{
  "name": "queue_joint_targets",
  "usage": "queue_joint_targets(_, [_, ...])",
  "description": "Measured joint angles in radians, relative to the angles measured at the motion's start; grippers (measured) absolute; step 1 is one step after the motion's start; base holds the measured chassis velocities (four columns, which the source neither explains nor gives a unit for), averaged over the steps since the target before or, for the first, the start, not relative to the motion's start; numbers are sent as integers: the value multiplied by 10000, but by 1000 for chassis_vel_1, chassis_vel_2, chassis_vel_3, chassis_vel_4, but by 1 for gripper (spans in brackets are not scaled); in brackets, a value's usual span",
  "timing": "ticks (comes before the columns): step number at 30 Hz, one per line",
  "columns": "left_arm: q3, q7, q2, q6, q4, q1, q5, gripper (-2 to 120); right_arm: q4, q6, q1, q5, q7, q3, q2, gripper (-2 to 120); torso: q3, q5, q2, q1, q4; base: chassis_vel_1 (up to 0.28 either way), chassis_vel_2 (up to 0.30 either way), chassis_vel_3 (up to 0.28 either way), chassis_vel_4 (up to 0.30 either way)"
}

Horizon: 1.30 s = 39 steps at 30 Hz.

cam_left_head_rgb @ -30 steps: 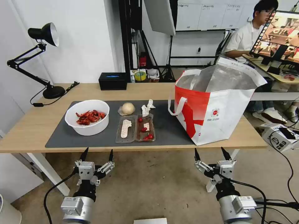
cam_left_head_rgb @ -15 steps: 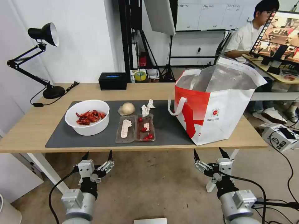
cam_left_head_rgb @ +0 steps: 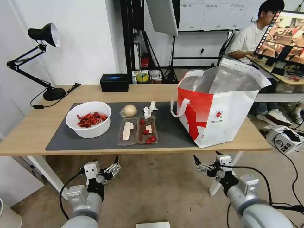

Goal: Pick up the trash from the table and place it into the takeout bag.

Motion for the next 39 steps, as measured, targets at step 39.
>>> queue_joint_targets(39, [782,-4294,-355,-195,73,-2934,-9382,100,-342,500,429,256,595,-489,-202,100,0,-1,0,-1,0,0,0,0,0])
